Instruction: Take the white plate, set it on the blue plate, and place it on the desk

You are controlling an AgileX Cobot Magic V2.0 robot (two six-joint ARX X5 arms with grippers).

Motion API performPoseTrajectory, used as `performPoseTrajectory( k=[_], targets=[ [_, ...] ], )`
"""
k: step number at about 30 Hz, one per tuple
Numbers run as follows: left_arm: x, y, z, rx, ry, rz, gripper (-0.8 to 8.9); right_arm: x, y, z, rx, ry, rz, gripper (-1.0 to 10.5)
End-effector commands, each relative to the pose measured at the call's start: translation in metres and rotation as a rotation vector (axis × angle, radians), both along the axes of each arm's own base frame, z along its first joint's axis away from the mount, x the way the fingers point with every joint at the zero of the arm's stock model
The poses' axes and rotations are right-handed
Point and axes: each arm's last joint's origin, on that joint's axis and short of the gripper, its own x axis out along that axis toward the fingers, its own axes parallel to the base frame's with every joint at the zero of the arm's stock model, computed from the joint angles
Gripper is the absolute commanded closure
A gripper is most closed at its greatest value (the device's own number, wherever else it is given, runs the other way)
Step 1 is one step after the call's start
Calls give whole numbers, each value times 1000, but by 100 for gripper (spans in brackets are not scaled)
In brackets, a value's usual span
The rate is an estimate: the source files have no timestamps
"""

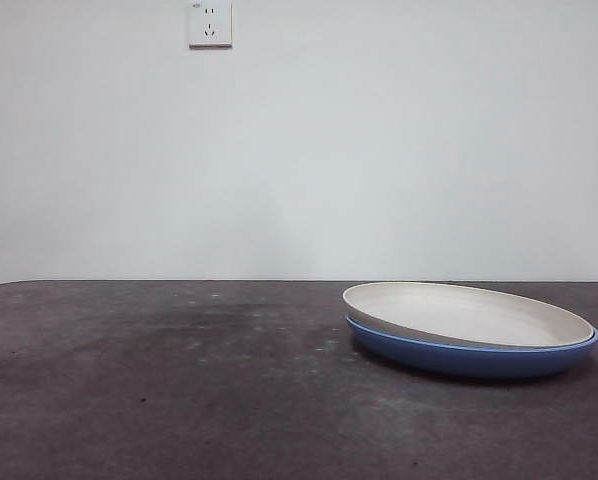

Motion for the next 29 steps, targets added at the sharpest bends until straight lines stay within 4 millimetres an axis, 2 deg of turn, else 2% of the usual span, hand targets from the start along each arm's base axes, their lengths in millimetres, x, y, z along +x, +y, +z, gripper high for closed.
performPoseTrajectory(
  k=[1,5,7,12,20,24,29],
  targets=[
    [-16,8,-11,6,-4,-32,470,-1,0,4,9,-9,-2,499],
    [-47,24,-44,-54,67,-141,471,-1,0,3,13,2,-5,499],
    [-59,28,-54,-120,99,-222,471,-2,0,3,26,16,-14,499],
    [-68,33,-53,-143,91,-243,471,-2,1,2,68,39,-12,499],
    [-68,33,-53,-143,91,-242,471,0,1,-2,100,84,-42,500],
    [-68,33,-53,-143,91,-242,471,16,3,-21,105,175,-71,500],
    [-69,33,-53,-143,92,-242,471,53,7,-62,148,258,-114,500]
  ],
)
